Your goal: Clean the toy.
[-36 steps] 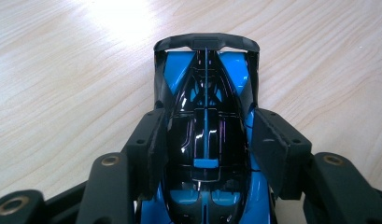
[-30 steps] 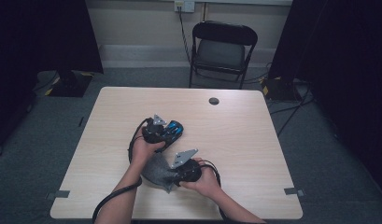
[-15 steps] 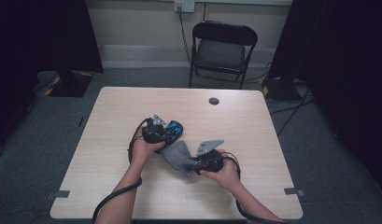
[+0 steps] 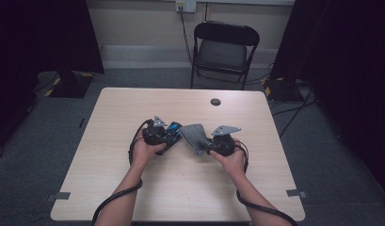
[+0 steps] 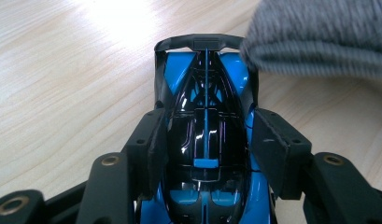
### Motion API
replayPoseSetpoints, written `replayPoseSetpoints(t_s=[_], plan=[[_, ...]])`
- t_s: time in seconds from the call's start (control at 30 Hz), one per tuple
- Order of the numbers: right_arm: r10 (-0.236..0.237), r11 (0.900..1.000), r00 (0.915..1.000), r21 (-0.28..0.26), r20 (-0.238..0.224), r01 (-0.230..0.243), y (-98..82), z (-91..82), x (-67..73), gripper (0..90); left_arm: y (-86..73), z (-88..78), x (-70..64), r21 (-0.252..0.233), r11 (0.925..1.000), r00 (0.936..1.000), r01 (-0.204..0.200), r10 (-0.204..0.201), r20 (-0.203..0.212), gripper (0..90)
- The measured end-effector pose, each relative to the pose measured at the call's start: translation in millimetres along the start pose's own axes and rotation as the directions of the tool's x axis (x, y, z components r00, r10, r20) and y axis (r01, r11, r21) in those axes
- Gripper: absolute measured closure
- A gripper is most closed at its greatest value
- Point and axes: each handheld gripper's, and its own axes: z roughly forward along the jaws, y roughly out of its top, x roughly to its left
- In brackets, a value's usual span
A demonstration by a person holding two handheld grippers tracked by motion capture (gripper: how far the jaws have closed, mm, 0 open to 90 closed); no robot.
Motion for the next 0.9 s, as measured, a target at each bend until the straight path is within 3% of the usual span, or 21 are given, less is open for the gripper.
replayPoseSetpoints(t_s=[0.13, 0.27, 0.37, 0.63, 0.7, 0.77, 0.9], plan=[[-0.020, 0.999, 0.9981, 0.049, 0.059, 0.017, 4.0, 6.9, -4.0, 68.3, 0.2, 0.1, 0.2, -0.001, 1.0000, 1.0000, -0.005, 0.005, -0.005, 46.1], [-0.006, 0.997, 0.9979, 0.073, 0.064, 0.002, 5.5, 16.0, -4.6, 68.3, 0.3, 0.4, -0.4, 0.000, 1.0000, 1.0000, 0.004, -0.004, 0.003, 46.0], [-0.068, 0.984, 0.9918, 0.169, 0.108, 0.050, 2.6, 26.0, -0.1, 68.4, 0.5, 0.1, -0.7, 0.004, 1.0000, 1.0000, 0.001, -0.001, 0.001, 46.1], [-0.061, 0.979, 0.9842, 0.203, 0.166, 0.026, -2.6, 22.2, -6.6, 68.5, 0.5, 0.0, -0.7, 0.004, 1.0000, 1.0000, -0.003, 0.003, -0.001, 46.0], [-0.048, 0.981, 0.9896, 0.192, 0.135, 0.021, -4.3, 21.0, -9.4, 68.3, 0.5, 0.1, -0.5, 0.004, 1.0000, 1.0000, -0.002, 0.002, 0.000, 46.0], [-0.070, 0.979, 0.9902, 0.197, 0.120, 0.046, -5.4, 21.2, -7.7, 68.3, 0.8, 0.2, -0.5, 0.006, 1.0000, 1.0000, -0.003, 0.003, 0.000, 46.0], [-0.047, 0.983, 0.9971, 0.181, 0.061, 0.035, -5.1, 25.0, -0.9, 68.2, 2.1, 0.1, -0.2, 0.016, 0.9997, 0.9998, -0.018, 0.018, -0.009, 46.0]])
